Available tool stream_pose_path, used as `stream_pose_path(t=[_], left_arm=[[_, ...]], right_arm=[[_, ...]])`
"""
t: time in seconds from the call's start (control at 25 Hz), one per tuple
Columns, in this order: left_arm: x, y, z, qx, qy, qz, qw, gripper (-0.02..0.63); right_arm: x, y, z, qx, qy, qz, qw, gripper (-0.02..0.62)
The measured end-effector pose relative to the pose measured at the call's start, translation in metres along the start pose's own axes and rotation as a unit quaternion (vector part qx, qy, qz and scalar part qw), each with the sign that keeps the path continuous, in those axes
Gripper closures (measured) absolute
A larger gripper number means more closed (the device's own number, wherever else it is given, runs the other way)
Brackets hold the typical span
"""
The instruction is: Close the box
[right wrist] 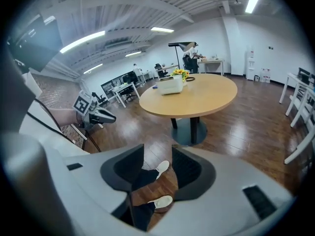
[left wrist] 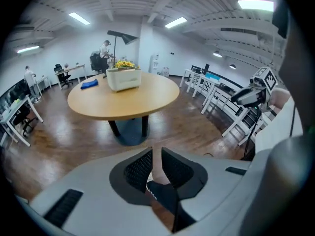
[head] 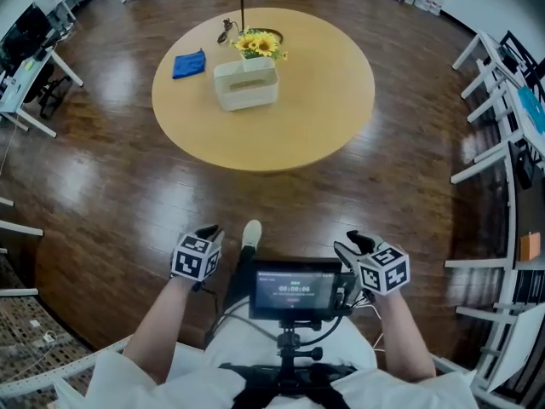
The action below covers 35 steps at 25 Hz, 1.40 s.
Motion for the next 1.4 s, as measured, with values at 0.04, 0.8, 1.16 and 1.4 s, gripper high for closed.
stream_pose_path(t=[0.04, 0.8, 1.16, 1.4], left_arm=[[-0.006, -0.007, -0.012, -0.004, 0.006, 0.006, 1.0000, 0.540], [-0.048, -0.026, -0.046, -0.071, -0.021, 0.048, 0.9961, 0.540], [-0.050, -0.022, -0.049, -0.071, -0.018, 0.050, 0.9961, 0.540], [-0.049, -0.016, -0.044, -0.070, -0.021, 0.049, 0.9961, 0.540]], right_arm=[[0.000, 0.003, -0.003, -0.003, 0.003, 0.003, 1.000, 0.407], [-0.021, 0.026, -0.039, -0.021, -0.014, -0.023, 0.999, 0.422], [-0.024, 0.026, -0.037, -0.023, -0.015, -0.028, 0.999, 0.422], [-0.020, 0.027, -0.031, -0.027, -0.011, -0.026, 0.999, 0.422]])
Point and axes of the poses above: the fingertips, and each gripper's own axes: x forward along the fingers, y to its left, z out of its top, the point moved 10 cm from there along -x, backward along the fingers, and after that the axes turned 1 degree about x, right-handed, at the moved point
